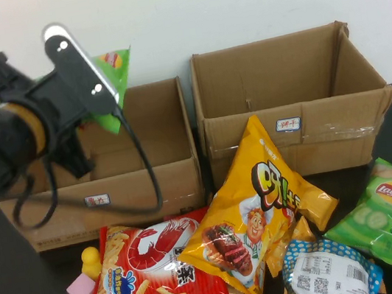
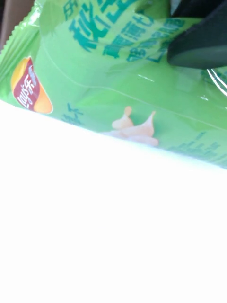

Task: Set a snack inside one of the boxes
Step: Place the potato chip in the potato chip box, then pick up the potato chip

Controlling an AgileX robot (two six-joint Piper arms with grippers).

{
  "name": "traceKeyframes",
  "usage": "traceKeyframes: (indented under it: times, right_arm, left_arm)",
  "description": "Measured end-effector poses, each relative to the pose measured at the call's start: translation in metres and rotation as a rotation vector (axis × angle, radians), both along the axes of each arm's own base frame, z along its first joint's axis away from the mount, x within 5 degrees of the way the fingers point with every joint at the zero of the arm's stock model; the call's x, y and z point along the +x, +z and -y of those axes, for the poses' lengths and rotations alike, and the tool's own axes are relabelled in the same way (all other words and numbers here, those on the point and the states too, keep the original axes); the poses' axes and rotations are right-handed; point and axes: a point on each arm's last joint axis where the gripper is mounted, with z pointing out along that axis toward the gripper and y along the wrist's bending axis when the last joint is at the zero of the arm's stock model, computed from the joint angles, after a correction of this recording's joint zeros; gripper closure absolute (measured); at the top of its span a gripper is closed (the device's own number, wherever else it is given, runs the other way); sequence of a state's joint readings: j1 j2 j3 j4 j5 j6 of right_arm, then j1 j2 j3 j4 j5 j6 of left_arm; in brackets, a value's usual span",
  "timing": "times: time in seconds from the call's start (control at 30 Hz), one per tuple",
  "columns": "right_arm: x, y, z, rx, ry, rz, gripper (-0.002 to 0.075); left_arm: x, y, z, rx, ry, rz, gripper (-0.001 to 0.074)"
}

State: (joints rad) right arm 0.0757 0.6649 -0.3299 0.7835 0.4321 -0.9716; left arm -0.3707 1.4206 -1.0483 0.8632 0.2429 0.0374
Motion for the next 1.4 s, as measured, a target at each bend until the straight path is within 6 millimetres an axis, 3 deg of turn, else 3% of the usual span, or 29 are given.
traceKeyframes:
  times: [0.17,0.27,0.37,0.43,0.5,0.57,0.63,0.7,0.83,0.9,1.07,1.23,1.4]
  right_arm:
    - [0.000,0.000,0.000,0.000,0.000,0.000,0.0727]
    - [0.000,0.000,0.000,0.000,0.000,0.000,0.0727]
    - [0.000,0.000,0.000,0.000,0.000,0.000,0.0727]
    - [0.000,0.000,0.000,0.000,0.000,0.000,0.0727]
    - [0.000,0.000,0.000,0.000,0.000,0.000,0.0727]
    - [0.000,0.000,0.000,0.000,0.000,0.000,0.0727]
    - [0.000,0.000,0.000,0.000,0.000,0.000,0.0727]
    - [0.000,0.000,0.000,0.000,-0.002,0.002,0.0727]
    - [0.002,0.002,0.001,0.025,-0.033,0.023,0.0727]
    - [0.004,0.004,0.002,0.038,-0.052,0.036,0.0727]
    - [0.004,0.005,0.002,0.061,-0.073,0.040,0.0727]
    - [0.004,0.005,0.002,0.139,-0.122,0.003,0.0727]
    - [0.011,-0.003,0.002,0.233,-0.210,-0.112,0.0726]
  left_arm:
    - [0.047,-0.044,-0.001,0.065,-0.052,-0.047,0.0727]
    - [0.063,-0.071,0.002,0.100,-0.079,-0.094,0.0683]
    - [0.073,-0.076,0.007,0.039,-0.076,-0.094,0.0512]
    - [0.077,-0.071,0.008,-0.012,-0.058,-0.083,0.0339]
    - [0.079,-0.068,0.008,-0.055,-0.032,-0.080,0.0218]
    - [0.078,-0.066,0.008,-0.098,0.020,-0.093,0.0172]
    - [0.073,-0.061,0.009,-0.121,0.087,-0.105,0.0209]
    - [0.065,-0.051,0.012,-0.155,0.154,-0.105,0.0302]
    - [0.039,-0.020,0.022,-0.288,0.275,-0.088,0.0597]
    - [0.022,-0.004,0.027,-0.378,0.317,-0.096,0.0676]
    - [-0.023,0.029,0.044,-0.594,0.313,-0.179,0.0728]
    - [-0.075,0.056,0.057,-0.679,0.222,-0.303,0.0735]
    - [-0.125,0.077,0.047,-0.763,0.116,-0.303,0.0735]
